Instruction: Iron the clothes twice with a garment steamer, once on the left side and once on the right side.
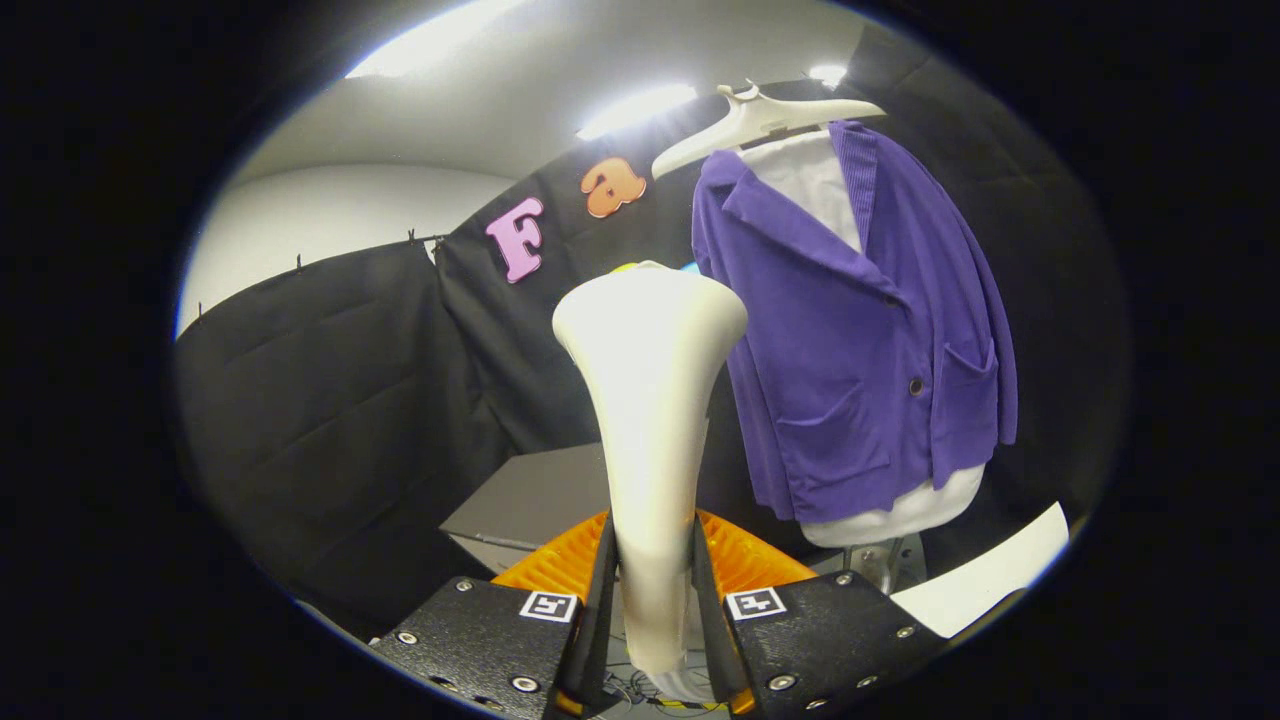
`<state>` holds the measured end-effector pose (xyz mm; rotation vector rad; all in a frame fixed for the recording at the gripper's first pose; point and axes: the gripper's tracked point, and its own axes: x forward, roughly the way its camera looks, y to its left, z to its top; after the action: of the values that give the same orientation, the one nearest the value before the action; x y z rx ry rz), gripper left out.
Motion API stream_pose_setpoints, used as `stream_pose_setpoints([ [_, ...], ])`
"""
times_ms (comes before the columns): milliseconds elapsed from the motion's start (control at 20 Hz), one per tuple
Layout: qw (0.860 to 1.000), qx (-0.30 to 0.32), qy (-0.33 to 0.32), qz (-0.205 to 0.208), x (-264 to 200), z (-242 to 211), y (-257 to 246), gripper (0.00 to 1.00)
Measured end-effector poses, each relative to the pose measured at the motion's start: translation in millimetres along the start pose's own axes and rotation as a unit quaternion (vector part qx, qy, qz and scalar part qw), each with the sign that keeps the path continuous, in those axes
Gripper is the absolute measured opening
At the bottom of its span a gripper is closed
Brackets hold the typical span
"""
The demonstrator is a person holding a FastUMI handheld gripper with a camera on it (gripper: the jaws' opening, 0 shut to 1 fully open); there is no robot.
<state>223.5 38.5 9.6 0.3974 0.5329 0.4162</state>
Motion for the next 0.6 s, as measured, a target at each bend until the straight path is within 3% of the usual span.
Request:
stream_pose_setpoints([
  [250,0.998,0.011,-0.063,-0.015,21,71,-14,0.4],
  [600,0.994,0.01,-0.094,-0.061,57,114,-52,0.39],
])
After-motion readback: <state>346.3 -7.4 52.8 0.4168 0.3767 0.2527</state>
